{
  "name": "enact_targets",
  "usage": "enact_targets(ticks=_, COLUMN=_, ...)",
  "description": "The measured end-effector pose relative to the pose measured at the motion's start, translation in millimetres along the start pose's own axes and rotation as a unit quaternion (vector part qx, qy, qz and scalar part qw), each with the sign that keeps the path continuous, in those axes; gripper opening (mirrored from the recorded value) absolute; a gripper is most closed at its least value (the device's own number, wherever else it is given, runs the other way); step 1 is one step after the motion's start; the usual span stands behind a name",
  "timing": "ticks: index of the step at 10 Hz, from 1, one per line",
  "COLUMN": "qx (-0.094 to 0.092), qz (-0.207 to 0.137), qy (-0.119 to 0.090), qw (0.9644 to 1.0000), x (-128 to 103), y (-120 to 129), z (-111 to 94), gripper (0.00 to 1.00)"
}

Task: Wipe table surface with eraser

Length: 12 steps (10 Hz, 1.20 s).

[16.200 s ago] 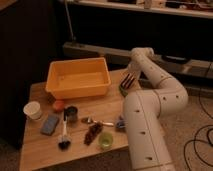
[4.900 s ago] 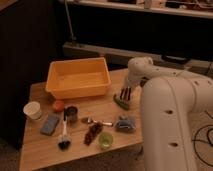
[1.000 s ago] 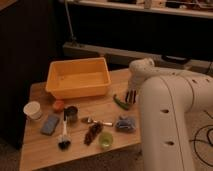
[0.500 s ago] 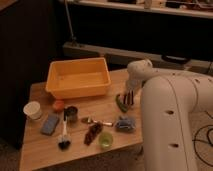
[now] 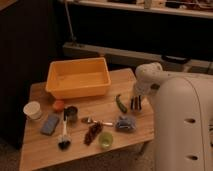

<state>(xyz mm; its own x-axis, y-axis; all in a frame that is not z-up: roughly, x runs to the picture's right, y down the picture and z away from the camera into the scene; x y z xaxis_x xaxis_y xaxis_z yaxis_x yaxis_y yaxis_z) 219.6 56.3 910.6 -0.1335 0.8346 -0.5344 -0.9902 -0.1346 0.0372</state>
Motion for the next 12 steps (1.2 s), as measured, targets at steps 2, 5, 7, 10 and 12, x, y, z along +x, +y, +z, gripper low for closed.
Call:
enact_targets(ticks=2, qx=0.009, qz=0.026, qy=0.000, qw=0.9996, x=-8.2, y=-10.0, z=5.7, gripper=0.00)
enact_targets(ticks=5, qx=0.018, qz=0.060, qy=-0.013, qw=0.9979, x=-35.6, y=-11.5, z=12.2, gripper=0.00)
enact_targets(ticks=7, qx=0.011, qz=0.058, qy=-0.021, qw=0.9980, x=-48.1, y=5.2, z=11.2, gripper=0.00)
enact_targets(ticks=10, qx=-0.014, qz=0.024, qy=-0.023, qw=0.9993, x=-52.9, y=60.9, z=12.0, gripper=0.00)
enact_targets(ticks=12, qx=-0.026, qz=0.006, qy=-0.022, qw=0.9994, x=-44.4, y=77.7, z=9.7, gripper=0.00)
